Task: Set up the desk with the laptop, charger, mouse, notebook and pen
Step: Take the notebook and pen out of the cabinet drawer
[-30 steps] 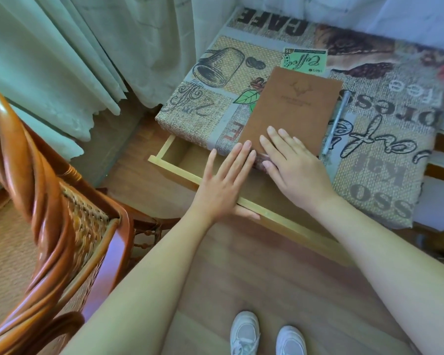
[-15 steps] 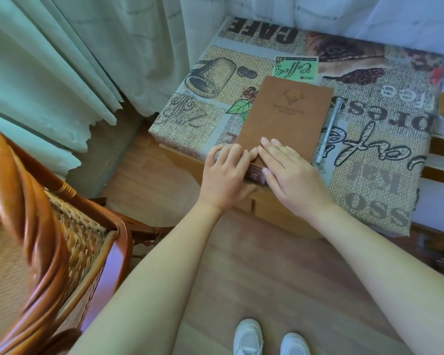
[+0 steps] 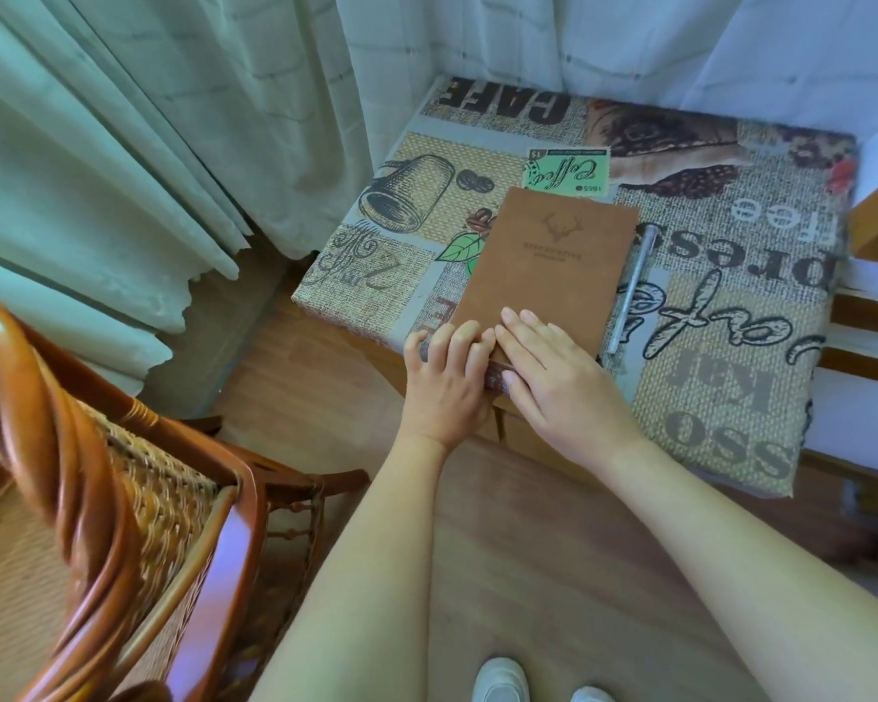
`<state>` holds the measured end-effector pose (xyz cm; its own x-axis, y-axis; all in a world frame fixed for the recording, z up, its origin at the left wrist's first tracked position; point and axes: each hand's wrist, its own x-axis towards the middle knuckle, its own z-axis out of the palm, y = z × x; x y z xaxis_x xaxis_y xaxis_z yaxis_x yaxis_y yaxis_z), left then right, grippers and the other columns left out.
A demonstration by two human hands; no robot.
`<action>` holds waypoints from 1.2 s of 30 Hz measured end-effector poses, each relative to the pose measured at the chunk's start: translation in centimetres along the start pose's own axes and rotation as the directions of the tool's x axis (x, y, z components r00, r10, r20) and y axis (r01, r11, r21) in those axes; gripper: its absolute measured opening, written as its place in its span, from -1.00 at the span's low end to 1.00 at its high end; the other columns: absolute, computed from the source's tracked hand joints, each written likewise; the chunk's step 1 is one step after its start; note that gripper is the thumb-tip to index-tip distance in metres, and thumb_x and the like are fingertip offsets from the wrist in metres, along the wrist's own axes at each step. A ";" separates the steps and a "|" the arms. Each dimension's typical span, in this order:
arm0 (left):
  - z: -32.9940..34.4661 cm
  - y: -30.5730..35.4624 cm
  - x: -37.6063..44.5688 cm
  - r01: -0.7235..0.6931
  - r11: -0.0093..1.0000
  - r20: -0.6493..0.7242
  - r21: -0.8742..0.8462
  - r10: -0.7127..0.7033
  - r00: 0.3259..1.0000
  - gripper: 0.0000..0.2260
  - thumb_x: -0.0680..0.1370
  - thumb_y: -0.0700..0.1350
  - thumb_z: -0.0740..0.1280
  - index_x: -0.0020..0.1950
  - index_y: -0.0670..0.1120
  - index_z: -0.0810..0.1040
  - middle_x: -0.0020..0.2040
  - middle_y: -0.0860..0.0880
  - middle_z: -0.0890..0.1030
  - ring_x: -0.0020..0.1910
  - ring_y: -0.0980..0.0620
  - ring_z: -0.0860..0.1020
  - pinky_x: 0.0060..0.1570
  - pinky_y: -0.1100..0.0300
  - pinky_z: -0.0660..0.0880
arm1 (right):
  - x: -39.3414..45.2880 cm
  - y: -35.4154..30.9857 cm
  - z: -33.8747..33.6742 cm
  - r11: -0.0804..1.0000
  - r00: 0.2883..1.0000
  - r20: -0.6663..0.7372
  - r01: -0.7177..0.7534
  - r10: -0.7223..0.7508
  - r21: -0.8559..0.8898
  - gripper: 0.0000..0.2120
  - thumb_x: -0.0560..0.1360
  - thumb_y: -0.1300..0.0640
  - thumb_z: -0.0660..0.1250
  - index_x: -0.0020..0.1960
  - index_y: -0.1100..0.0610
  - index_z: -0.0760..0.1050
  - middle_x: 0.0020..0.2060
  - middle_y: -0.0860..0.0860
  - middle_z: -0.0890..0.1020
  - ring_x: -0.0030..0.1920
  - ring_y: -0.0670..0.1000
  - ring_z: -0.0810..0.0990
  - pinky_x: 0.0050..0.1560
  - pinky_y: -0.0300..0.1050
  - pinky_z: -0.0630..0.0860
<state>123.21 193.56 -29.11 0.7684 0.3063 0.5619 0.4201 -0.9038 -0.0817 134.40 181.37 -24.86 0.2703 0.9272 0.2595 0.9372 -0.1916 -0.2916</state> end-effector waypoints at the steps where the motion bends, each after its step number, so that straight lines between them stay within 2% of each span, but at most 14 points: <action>1: 0.1 0.0 0.0 0.001 1.000 -0.005 0.001 -0.001 1.000 -0.61 0.44 0.01 0.30 0.20 -0.11 0.36 0.20 -0.06 0.34 0.15 -0.11 0.36 0.16 -0.11 0.27 | 0.0 0.0 0.0 1.000 1.000 0.000 0.004 -0.004 0.001 -0.55 0.58 0.07 0.10 0.41 0.22 0.34 0.42 0.12 0.38 0.44 0.09 0.31 0.44 -0.02 0.21; 6: -1.0 -0.9 0.9 -0.046 0.999 0.028 0.024 0.045 0.999 -0.58 0.45 0.20 0.25 0.14 -0.07 0.40 0.18 -0.02 0.37 0.10 -0.06 0.37 0.12 -0.06 0.23 | 0.1 0.2 -0.3 0.998 1.000 0.030 0.007 -0.009 0.056 -0.54 0.55 0.09 0.17 0.40 0.24 0.34 0.42 0.14 0.37 0.44 0.12 0.30 0.44 0.00 0.20; 9: -2.4 -1.7 1.8 -0.118 0.993 0.132 0.008 0.116 0.984 -0.48 0.45 0.33 0.18 0.13 -0.08 0.45 0.16 -0.05 0.50 0.06 -0.06 0.43 0.10 -0.06 0.28 | 0.2 0.2 -1.2 0.996 0.996 0.094 -0.004 -0.005 0.091 -0.55 0.55 0.10 0.20 0.40 0.22 0.35 0.43 0.13 0.35 0.45 0.11 0.28 0.45 0.01 0.17; 12: -4.3 -2.0 3.3 -0.126 0.989 0.258 -0.071 0.141 0.956 -0.47 0.49 0.34 0.16 0.07 -0.11 0.52 0.08 -0.07 0.57 -0.01 -0.09 0.50 0.04 -0.01 0.31 | -0.4 0.4 -2.4 0.997 0.995 0.095 -0.029 0.022 0.067 -0.57 0.54 0.06 0.14 0.37 0.16 0.40 0.39 0.08 0.42 0.40 0.08 0.37 0.40 0.09 0.29; 15: -5.5 -1.7 5.4 0.082 0.968 0.381 -0.237 0.015 0.925 -0.56 0.52 0.25 0.23 0.11 -0.09 0.54 0.10 -0.04 0.53 0.04 -0.10 0.49 0.03 0.09 0.31 | -1.1 0.9 -3.6 0.990 0.990 0.037 -0.135 0.134 0.037 -0.49 0.49 0.05 0.27 0.41 0.11 0.33 0.37 0.06 0.44 0.35 0.06 0.43 0.34 0.08 0.36; 17: -5.6 -1.6 6.7 0.294 0.884 0.486 -0.362 -0.090 0.869 -0.57 0.50 0.16 0.34 0.25 -0.06 0.49 0.24 -0.02 0.45 0.22 -0.04 0.41 0.18 0.10 0.33 | -1.1 1.2 -4.3 0.965 0.967 -0.010 -0.256 0.256 0.051 -0.36 0.44 -0.06 0.36 0.45 0.09 0.26 0.40 0.06 0.39 0.37 0.07 0.38 0.33 0.06 0.34; 20: -5.2 -1.6 8.9 0.571 0.688 0.633 -0.448 -0.206 0.746 -0.29 0.44 0.09 0.46 0.49 -0.04 0.25 0.47 -0.02 0.25 0.45 0.00 0.20 0.43 0.07 0.18 | 0.0 1.8 -5.1 0.850 0.859 -0.084 -0.479 0.505 0.218 -0.36 0.46 -0.18 0.31 0.44 0.04 0.24 0.40 0.01 0.35 0.38 0.02 0.33 0.29 0.03 0.32; 22: -4.5 -1.9 10.2 0.688 0.598 0.729 -0.412 -0.236 0.643 -0.12 0.40 0.06 0.51 0.56 -0.07 0.08 0.53 -0.05 0.16 0.50 -0.02 0.13 0.47 0.04 0.11 | 1.1 2.5 -5.3 0.709 0.725 -0.120 -0.604 0.678 0.364 -0.43 0.46 -0.11 0.34 0.40 0.03 0.28 0.35 -0.01 0.39 0.33 0.02 0.38 0.26 0.02 0.38; 25: -3.9 -2.5 12.1 0.811 0.400 0.808 -0.427 -0.234 0.541 -0.03 0.35 -0.10 0.57 0.57 -0.08 0.01 0.49 -0.07 0.28 0.44 -0.02 0.28 0.42 0.01 0.27 | 2.9 3.8 -5.3 0.425 0.482 -0.038 -0.730 0.875 0.535 -0.48 0.45 0.06 0.40 0.36 0.05 0.32 0.30 0.00 0.42 0.24 0.03 0.46 0.19 -0.03 0.44; 26: -3.8 -2.7 12.7 0.842 0.321 0.824 -0.433 -0.238 0.515 -0.05 0.35 -0.18 0.56 0.56 -0.07 0.03 0.43 -0.06 0.35 0.37 0.00 0.36 0.35 0.05 0.35 | 3.3 4.1 -5.3 0.364 0.429 -0.006 -0.759 0.903 0.540 -0.50 0.45 0.07 0.41 0.34 0.06 0.35 0.28 0.02 0.44 0.21 0.04 0.48 0.15 -0.08 0.44; 28: -3.7 -3.4 13.6 0.884 0.228 0.850 -0.409 -0.256 0.460 -0.13 0.37 -0.31 0.53 0.54 -0.08 0.13 0.30 -0.05 0.46 0.21 0.04 0.46 0.17 0.13 0.45 | 4.2 4.5 -5.3 0.321 0.379 0.016 -0.806 0.925 0.498 -0.53 0.44 0.08 0.43 0.30 0.08 0.39 0.24 0.04 0.47 0.14 0.04 0.51 0.07 -0.12 0.40; 31: -3.1 -5.0 14.6 0.929 0.035 0.901 -0.369 -0.232 0.367 -0.27 0.37 -0.40 0.48 0.47 -0.15 0.27 0.22 -0.07 0.53 0.16 -0.02 0.54 0.06 0.03 0.56 | 5.6 4.6 -5.4 0.280 0.337 0.048 -0.847 0.940 0.452 -0.53 0.43 0.10 0.44 0.29 0.10 0.40 0.18 0.05 0.52 0.07 0.06 0.52 0.02 -0.10 0.41; 34: -2.8 -5.9 15.1 0.932 -0.027 0.920 -0.362 -0.173 0.352 -0.44 0.36 -0.42 0.48 0.32 -0.21 0.44 0.18 -0.11 0.56 0.05 0.02 0.58 0.06 0.10 0.56 | 6.9 4.7 -5.5 0.171 0.254 0.128 -0.873 0.959 0.457 -0.57 0.42 0.20 0.45 0.26 0.13 0.45 0.07 0.04 0.62 -0.01 0.06 0.56 0.04 -0.08 0.45; 36: -2.5 -6.2 15.1 0.927 -0.050 0.925 -0.372 -0.110 0.365 -0.56 0.36 -0.42 0.48 0.18 -0.15 0.52 0.13 -0.08 0.58 -0.04 0.12 0.61 0.06 0.16 0.56 | 7.5 4.9 -5.9 0.077 0.180 0.189 -0.888 0.965 0.454 -0.57 0.39 0.24 0.47 0.23 0.15 0.49 0.11 0.08 0.62 0.08 0.11 0.57 0.12 -0.04 0.45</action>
<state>131.04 203.09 -18.07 0.6803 0.4877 -0.5471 0.5122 0.2177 0.8308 142.36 185.45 -18.88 0.9118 0.0426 -0.4085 -0.2681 -0.6918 -0.6705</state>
